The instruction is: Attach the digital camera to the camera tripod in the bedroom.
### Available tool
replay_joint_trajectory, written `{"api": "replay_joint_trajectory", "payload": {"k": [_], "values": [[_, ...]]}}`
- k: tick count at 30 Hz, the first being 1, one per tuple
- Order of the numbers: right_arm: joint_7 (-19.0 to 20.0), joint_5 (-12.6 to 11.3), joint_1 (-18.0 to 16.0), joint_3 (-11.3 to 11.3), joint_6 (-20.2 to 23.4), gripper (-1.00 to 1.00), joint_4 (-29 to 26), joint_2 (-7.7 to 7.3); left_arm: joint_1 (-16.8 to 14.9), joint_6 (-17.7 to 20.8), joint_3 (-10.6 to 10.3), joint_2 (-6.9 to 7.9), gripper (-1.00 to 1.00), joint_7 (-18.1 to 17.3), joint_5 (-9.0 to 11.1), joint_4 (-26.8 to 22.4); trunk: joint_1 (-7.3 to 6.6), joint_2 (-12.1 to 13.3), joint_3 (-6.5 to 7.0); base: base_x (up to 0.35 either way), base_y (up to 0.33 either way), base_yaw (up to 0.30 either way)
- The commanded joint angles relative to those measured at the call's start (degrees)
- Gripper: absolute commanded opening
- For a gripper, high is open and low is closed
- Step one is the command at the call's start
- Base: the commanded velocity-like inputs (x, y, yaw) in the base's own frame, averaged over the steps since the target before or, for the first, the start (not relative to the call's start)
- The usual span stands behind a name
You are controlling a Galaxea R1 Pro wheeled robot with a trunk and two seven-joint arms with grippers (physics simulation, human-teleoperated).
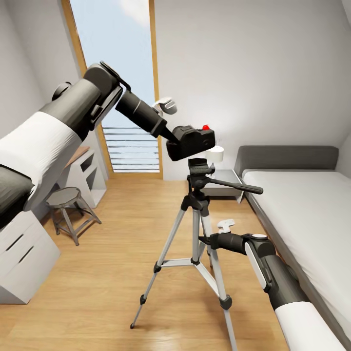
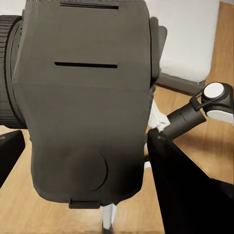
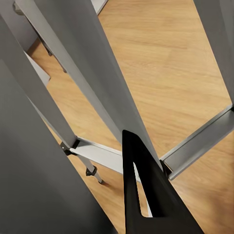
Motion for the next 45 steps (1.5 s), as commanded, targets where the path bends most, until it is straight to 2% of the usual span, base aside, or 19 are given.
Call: {"api": "replay_joint_trajectory", "payload": {"k": [1, 5, 9, 17, 20, 25, 32, 37, 45], "values": [[-0.1, 3.0, -0.1, 0.0, -0.6, -1.00, 2.8, -0.09, -0.1, 0.6, -0.2, 0.06, -1.00, -1.4, -1.5, -0.3, 0.05, -0.1, -0.13, 0.000, 0.000, 0.000], [-0.1, 3.0, -0.1, 0.0, -0.5, -1.00, 2.8, -0.08, -0.1, 0.7, -0.1, 0.05, -1.00, -3.6, -4.3, -0.7, 0.05, -0.1, -0.13, 0.000, 0.000, 0.000], [-0.1, 3.0, -0.1, 0.0, -0.6, -1.00, 2.8, -0.09, -0.1, 0.7, 0.2, 0.04, -1.00, -4.3, -5.3, -1.0, 0.05, -0.1, -0.13, 0.000, 0.000, 0.000], [-0.1, 3.0, -0.1, 0.0, -0.5, -1.00, 2.8, -0.09, -0.1, 0.5, 0.4, 0.35, -1.00, -4.5, -5.3, -3.0, 0.05, -0.1, -0.13, 0.000, 0.000, 0.000], [0.0, 2.9, -0.1, 0.0, -0.5, -1.00, 2.8, -0.06, -0.1, 0.3, 0.5, 0.56, -1.00, -5.6, -5.2, -3.9, 0.05, -0.1, -0.13, 0.000, 0.000, 0.000], [0.0, 2.9, -0.1, 0.0, -0.5, -1.00, 2.8, -0.10, -0.1, 0.2, 0.4, 0.45, -1.00, -6.8, -5.1, -4.2, 0.05, -0.1, -0.13, 0.000, 0.000, 0.000], [0.0, 2.9, -0.1, 0.0, -0.6, -1.00, 2.8, -0.10, -0.1, -0.2, 0.4, 0.39, -1.00, -6.8, -5.2, -5.5, 0.05, -0.1, -0.13, 0.000, 0.000, 0.000], [0.0, 2.9, -0.1, 0.0, -0.6, -1.00, 2.8, -0.09, -0.1, -3.5, 0.6, 0.23, -1.00, -6.3, -5.6, -6.7, 0.05, -0.1, -0.13, 0.000, 0.000, 0.000], [0.0, 2.9, -0.1, 0.0, -0.6, -1.00, 2.8, -0.09, -0.1, -5.9, 0.7, 0.14, -1.00, -4.4, -5.6, -6.3, 0.05, -0.1, -0.13, 0.000, 0.000, 0.000]]}}
